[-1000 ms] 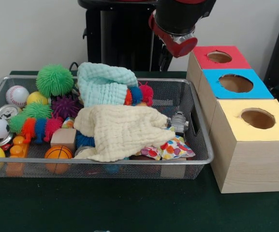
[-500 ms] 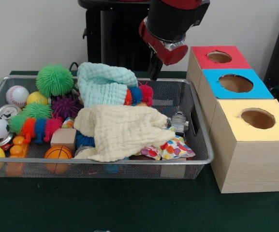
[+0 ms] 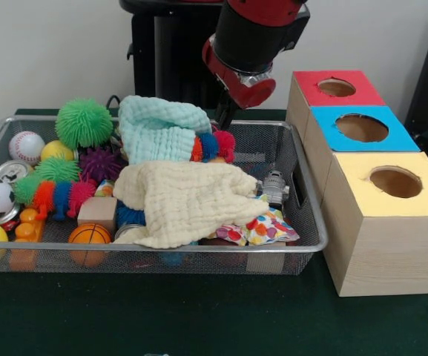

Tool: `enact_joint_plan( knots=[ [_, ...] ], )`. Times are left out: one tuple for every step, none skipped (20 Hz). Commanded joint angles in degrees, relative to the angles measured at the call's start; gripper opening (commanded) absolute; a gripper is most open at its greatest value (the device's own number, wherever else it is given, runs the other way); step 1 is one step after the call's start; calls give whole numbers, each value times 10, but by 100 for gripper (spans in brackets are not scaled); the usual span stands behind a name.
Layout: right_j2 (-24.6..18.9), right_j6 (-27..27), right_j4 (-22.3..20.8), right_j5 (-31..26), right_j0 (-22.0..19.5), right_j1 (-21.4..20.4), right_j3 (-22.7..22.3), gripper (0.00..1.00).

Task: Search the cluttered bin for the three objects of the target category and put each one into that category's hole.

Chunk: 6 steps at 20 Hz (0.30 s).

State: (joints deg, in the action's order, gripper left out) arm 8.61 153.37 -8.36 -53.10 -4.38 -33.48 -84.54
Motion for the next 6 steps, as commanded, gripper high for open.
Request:
enact_joint_plan(
  knots=[
    [-3,14,-29,30,-9,26,16,0],
    [-3,12,-29,32,-11,27,18,0],
    [-3,12,-29,32,-12,27,18,0],
    [-2,11,-29,29,-11,27,20,0],
    [-2,10,-29,28,-12,26,21,0],
    [-3,8,-29,28,-13,27,21,0]
  ],
)
